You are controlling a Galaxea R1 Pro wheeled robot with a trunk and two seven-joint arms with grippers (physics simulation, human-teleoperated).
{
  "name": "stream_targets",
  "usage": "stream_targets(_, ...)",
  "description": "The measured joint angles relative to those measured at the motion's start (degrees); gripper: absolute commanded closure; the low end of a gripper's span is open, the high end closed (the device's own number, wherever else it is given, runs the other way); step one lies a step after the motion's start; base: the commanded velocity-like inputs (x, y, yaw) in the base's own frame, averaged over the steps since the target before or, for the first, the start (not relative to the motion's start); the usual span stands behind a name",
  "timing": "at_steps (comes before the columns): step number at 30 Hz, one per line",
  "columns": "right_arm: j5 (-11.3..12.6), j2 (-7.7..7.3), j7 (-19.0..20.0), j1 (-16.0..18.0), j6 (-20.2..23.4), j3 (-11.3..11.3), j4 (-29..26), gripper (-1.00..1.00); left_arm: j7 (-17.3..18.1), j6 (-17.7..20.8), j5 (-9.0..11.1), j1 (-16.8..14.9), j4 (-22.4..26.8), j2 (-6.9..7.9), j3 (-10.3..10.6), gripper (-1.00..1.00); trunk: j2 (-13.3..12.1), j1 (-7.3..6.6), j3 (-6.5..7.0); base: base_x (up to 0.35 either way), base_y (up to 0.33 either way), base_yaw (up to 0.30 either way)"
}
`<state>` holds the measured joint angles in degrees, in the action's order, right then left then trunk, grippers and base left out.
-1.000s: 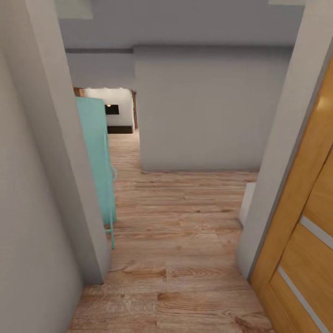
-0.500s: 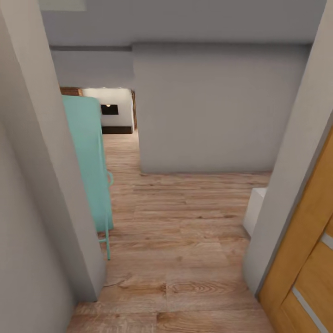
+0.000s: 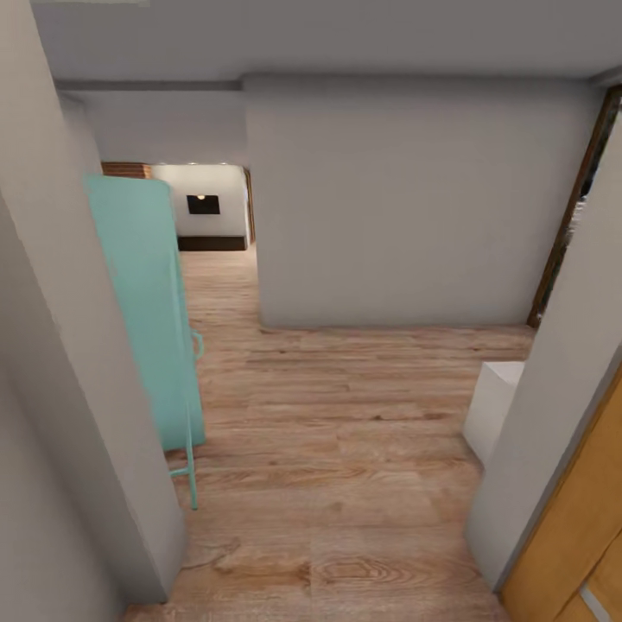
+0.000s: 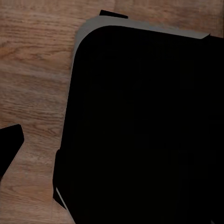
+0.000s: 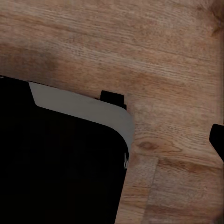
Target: Move the two storage containers from the living room to the garage. In the garage, place one container on the floor and stack the other container on top of it (either order is fine).
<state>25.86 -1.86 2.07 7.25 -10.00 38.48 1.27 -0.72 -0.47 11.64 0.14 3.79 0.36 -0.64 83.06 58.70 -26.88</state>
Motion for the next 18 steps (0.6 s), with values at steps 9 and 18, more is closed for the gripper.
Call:
stream_targets(9,-0.3,-0.01,0.1,0.0,-0.3,0.3,0.0,-1.00,0.0,0.2,0.0,0.0,0.0,-0.03,0.1,-1.00,0.0,0.00,0.00,0.322,0.000,0.000)
stream_targets(18,0.2,-0.11,0.1,0.0,-0.4,-0.2,0.0,-1.00,0.0,0.0,0.0,0.0,0.0,-0.05,0.0,-1.00,0.0,0.00,0.00,0.322,0.000,0.000)
